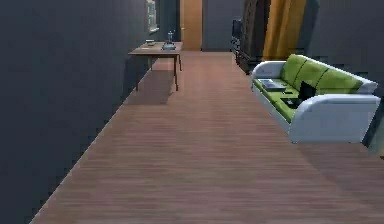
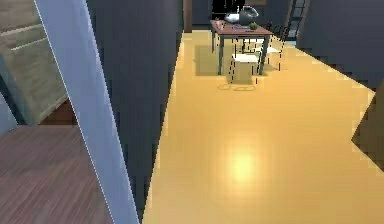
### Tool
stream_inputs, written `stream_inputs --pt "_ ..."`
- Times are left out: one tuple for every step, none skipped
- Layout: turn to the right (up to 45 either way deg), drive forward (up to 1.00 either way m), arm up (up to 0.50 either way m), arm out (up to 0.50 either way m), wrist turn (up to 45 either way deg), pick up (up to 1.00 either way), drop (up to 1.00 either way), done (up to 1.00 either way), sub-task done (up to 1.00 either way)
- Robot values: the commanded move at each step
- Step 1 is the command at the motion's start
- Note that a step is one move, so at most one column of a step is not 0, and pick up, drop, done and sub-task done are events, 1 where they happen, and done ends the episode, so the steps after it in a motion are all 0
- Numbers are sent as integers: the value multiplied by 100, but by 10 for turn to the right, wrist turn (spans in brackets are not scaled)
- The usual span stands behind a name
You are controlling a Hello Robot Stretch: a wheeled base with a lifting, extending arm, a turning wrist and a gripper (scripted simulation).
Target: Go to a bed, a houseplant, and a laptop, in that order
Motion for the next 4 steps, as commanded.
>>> stream_inputs --pt "450 0 0 0 0 0 0 0 0" --pt "450 0 0 0 0 0 0 0 0" --pt "300 0 0 0 0 0 0 0 0" --pt "0 100 0 0 0 0 0 0 0"
